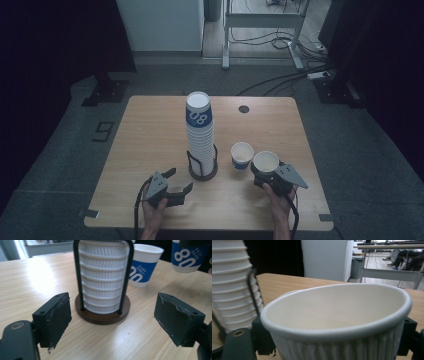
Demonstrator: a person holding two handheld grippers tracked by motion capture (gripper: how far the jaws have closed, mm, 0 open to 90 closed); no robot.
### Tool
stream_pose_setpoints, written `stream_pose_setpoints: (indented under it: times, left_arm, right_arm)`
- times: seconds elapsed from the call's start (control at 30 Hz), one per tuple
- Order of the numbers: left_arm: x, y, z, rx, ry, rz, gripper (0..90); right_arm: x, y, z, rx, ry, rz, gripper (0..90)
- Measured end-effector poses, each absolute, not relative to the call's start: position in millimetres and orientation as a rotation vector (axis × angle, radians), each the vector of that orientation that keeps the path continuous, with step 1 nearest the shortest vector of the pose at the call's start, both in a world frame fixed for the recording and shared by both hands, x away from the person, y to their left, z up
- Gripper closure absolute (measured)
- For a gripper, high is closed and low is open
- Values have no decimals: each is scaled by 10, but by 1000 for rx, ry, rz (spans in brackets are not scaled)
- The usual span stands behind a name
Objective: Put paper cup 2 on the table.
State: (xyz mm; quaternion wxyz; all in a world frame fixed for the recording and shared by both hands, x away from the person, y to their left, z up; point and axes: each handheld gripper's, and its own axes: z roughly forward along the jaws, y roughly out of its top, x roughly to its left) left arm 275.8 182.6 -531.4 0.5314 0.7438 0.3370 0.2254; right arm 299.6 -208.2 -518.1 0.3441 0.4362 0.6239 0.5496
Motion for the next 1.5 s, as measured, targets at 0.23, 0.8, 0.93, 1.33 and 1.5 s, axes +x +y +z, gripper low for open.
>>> stream_pose_setpoints:
  times: [0.23,0.8,0.93,1.33,1.5]
  left_arm:
    - [2761,1830,-5418,1741,835,540,143]
    - [2702,1821,-5448,1657,873,614,143]
    - [2708,1827,-5449,1648,886,610,143]
    - [2716,1805,-5447,1661,882,626,143]
    - [2718,1803,-5446,1662,885,626,144]
  right_arm:
    - [3158,-2196,-5238,1192,1585,1411,165]
    - [3495,-2253,-5421,1265,1604,1329,160]
    - [3463,-2253,-5452,1261,1625,1293,156]
    - [3407,-2269,-5491,1336,1680,1219,161]
    - [3377,-2265,-5492,1358,1696,1200,131]
